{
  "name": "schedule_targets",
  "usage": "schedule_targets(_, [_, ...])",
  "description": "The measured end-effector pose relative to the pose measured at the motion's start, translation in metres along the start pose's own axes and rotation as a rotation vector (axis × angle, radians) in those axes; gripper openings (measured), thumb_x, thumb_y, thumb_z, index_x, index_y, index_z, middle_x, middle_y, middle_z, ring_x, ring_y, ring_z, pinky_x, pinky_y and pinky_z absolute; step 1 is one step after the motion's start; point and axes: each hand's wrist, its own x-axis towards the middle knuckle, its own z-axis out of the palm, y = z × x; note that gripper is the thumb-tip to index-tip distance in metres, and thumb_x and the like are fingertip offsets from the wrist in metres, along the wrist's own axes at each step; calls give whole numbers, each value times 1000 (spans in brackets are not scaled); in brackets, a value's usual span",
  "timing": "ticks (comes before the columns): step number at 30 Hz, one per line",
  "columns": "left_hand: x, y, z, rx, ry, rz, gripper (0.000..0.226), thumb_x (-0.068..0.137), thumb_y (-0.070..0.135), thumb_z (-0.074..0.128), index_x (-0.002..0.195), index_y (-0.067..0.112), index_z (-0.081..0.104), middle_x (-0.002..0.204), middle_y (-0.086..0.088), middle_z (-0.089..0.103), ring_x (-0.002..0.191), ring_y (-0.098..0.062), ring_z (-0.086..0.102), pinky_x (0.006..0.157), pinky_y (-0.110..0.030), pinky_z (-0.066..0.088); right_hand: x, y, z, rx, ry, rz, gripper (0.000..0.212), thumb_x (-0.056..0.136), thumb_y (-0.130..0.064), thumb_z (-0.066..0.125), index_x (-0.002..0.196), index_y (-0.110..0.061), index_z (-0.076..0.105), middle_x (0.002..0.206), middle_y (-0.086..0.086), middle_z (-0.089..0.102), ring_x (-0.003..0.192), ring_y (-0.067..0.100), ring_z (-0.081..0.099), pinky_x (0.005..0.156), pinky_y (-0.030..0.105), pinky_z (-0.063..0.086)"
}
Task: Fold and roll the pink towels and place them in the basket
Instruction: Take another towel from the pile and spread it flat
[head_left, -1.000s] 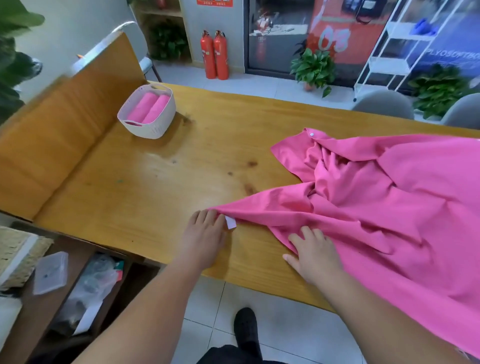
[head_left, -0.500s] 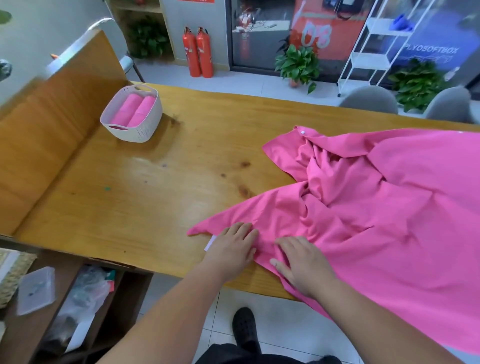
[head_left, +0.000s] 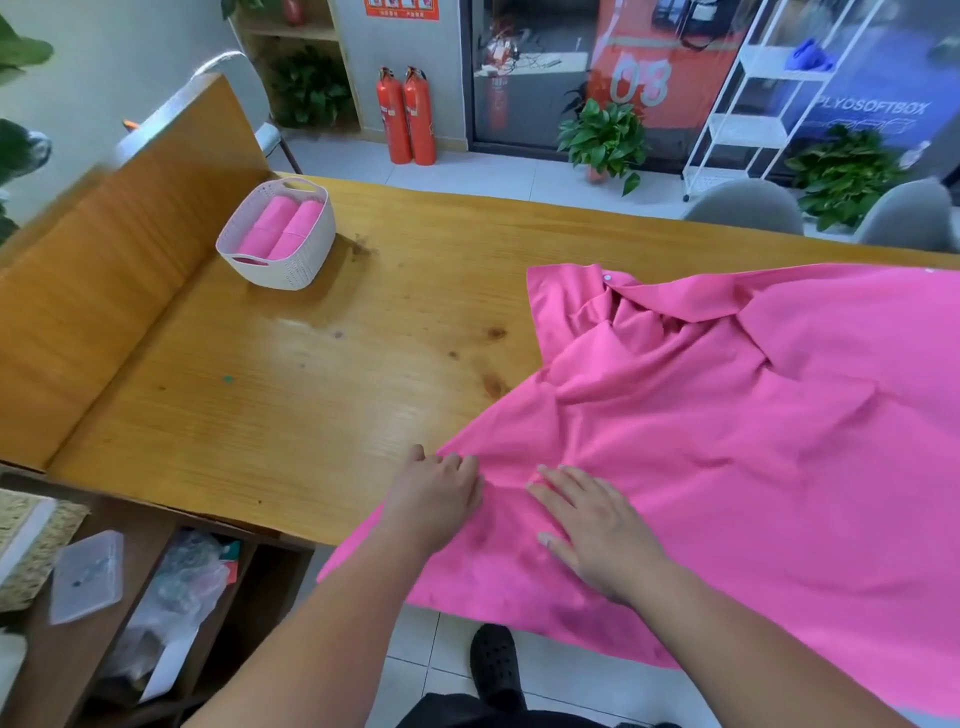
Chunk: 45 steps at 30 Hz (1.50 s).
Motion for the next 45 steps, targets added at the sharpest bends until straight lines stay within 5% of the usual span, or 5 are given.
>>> schedule_targets(7, [19, 10, -9, -193, -244, 36, 54, 100, 47, 42, 148, 21, 45, 151, -10, 52, 138, -31, 49, 111, -48, 46, 8, -7, -3, 60, -47, 208, 77, 103, -66, 33, 168, -32, 10, 176, 3, 10, 161, 26, 10, 130, 46, 16])
schedule_targets(13, [37, 20, -12, -99, -182, 23, 49, 102, 46, 36, 135, 17, 59, 109, -7, 67, 96, -32, 64, 82, -45, 50, 17, 9, -23, 54, 50, 207, 68, 100, -63, 31, 158, -28, 41, 148, -6, 53, 132, 21, 49, 110, 41, 43])
schedule_targets(21, [109, 22, -11, -273, -271, -8, 70, 107, 44, 44, 167, 16, 21, 174, -5, 20, 161, -24, 15, 129, -45, 21, 46, 49, -48, 115, 94, 332, 68, 105, -61, 40, 164, -28, 31, 172, 1, 25, 157, 25, 23, 126, 43, 27])
schedule_targets(35, [249, 5, 27, -217, -378, -149, 72, 105, 56, 25, 166, 19, 23, 171, -3, 31, 157, -20, 29, 129, -46, 19, 148, 157, -83, 190, 140, 510, 81, 103, -69, 27, 168, -26, 9, 176, 7, 3, 162, 29, 2, 131, 47, 8])
schedule_targets(45, [285, -119, 38, -44, -377, -241, 71, 103, 61, 34, 159, 18, 37, 149, -12, 44, 139, -34, 47, 118, -47, 36, 230, 182, -107, 131, 68, 503, 81, 101, -74, 22, 168, -30, 12, 173, -4, 23, 155, 26, 24, 122, 48, 28])
